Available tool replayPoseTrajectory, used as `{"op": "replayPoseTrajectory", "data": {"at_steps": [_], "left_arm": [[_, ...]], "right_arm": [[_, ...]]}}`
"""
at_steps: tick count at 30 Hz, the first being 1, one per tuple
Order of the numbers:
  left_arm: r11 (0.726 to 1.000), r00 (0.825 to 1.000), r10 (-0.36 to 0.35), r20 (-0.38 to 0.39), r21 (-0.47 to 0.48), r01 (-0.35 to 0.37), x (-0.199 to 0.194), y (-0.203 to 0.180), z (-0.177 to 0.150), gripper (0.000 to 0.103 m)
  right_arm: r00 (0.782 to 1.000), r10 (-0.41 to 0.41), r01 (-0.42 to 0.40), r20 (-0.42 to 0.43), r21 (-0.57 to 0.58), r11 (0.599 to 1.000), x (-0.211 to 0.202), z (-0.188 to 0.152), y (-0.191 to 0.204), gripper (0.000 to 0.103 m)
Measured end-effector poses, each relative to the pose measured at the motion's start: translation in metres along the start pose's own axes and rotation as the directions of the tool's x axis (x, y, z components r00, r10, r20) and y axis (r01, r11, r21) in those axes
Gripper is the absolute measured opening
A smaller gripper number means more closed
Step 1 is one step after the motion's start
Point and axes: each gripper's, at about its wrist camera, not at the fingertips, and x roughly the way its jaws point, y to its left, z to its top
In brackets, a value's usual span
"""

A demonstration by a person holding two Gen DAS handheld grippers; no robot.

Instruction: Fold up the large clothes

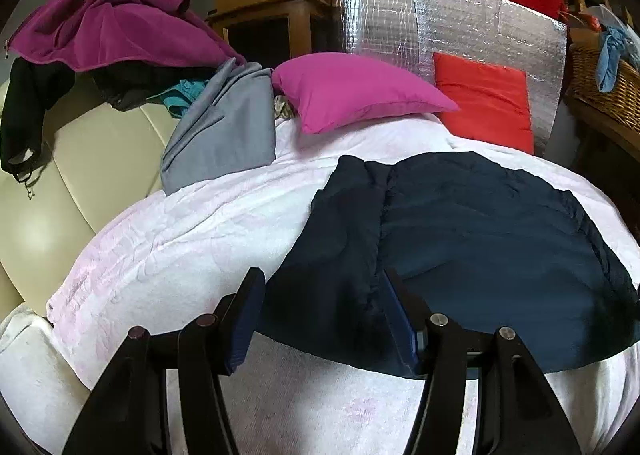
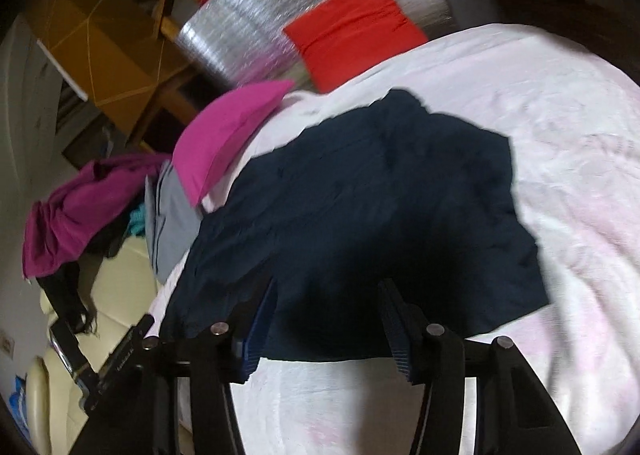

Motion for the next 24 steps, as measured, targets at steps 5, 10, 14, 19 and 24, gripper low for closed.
{"op": "replayPoseTrajectory", "data": {"at_steps": [5, 10, 14, 19, 24], "left_arm": [[1.000, 1.000, 0.011, -0.019, 0.006, -0.011, 0.010, -0.002, -0.002, 0.060], [0.999, 0.999, 0.025, -0.029, 0.023, -0.024, 0.020, -0.004, -0.005, 0.060], [1.000, 0.999, 0.025, -0.039, 0.017, -0.024, 0.027, -0.002, -0.007, 0.060], [0.999, 0.999, 0.026, -0.040, 0.022, -0.025, 0.033, -0.002, -0.007, 0.060], [1.000, 0.999, 0.014, -0.043, 0.017, -0.014, 0.038, -0.002, -0.006, 0.060]], "right_arm": [[0.995, -0.055, 0.054, -0.087, -0.011, 0.998, 0.034, -0.008, -0.003, 0.055], [0.983, -0.104, 0.107, -0.153, 0.012, 0.994, 0.060, -0.013, -0.019, 0.046], [0.980, -0.110, 0.111, -0.167, -0.005, 0.994, 0.065, -0.014, -0.023, 0.043], [0.976, -0.129, 0.127, -0.177, -0.026, 0.992, 0.069, -0.016, -0.022, 0.043], [0.975, -0.127, 0.125, -0.182, -0.023, 0.992, 0.073, -0.014, -0.024, 0.043]]}}
